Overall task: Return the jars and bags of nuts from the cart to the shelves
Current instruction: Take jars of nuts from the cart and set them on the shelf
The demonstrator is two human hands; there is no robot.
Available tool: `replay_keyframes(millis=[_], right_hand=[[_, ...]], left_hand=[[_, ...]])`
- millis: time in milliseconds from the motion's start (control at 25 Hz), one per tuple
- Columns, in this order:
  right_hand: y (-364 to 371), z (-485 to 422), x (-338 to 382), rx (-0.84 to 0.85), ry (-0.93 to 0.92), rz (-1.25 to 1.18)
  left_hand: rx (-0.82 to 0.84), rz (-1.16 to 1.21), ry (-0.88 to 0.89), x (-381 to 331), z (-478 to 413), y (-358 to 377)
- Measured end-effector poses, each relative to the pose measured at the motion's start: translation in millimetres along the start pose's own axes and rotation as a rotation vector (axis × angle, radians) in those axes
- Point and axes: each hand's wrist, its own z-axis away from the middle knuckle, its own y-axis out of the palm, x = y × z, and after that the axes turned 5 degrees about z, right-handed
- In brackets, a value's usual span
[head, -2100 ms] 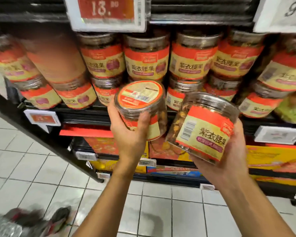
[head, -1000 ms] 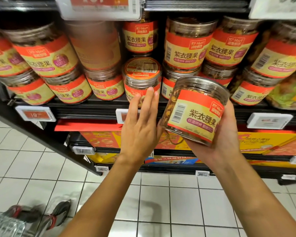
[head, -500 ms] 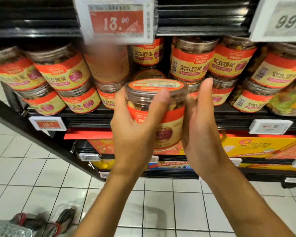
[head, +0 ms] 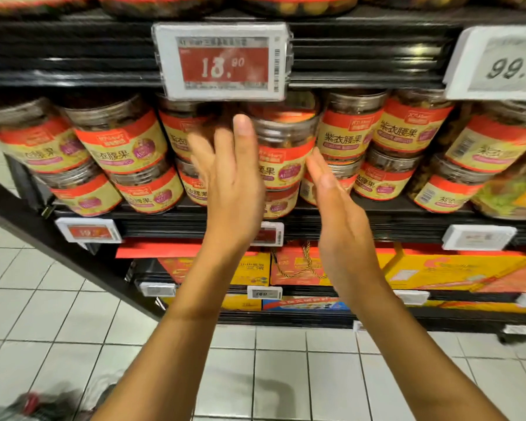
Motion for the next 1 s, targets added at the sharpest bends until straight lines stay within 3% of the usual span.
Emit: replay_keyframes(millis=[80,280,520,600,840,1000], right_hand=[[-0.4,-9.7,-8.7,-0.003,0.001,0.064],[4.1,-12.3,-19.4,-0.152,-0.097,0.234],[2.8,-8.9,-12.5,-0.125,-0.025,0.265],[1.9,4.3,7.7,-0.104,0.025,0.272],[27.5,74.0,81.1,0.283,0.041,0.264],[80.4,137.1,130.8,0.705,0.138,0.254]], left_hand=[[0.085,0.006,-0.057,11.8,-3.2,-12.4],[0.060,-0.040,0.086,26.7,12.2,-24.4],[0.117,-0.179,0.013,11.5,25.1,-33.4],[0.055,-0.194,-0.023,-7.2,36.5,-52.9],[-0.359,0.006,-0.349,-80.6,141.7,-130.4],[-0.592,0.024,-0.432,-137.6,240.5,-203.5]])
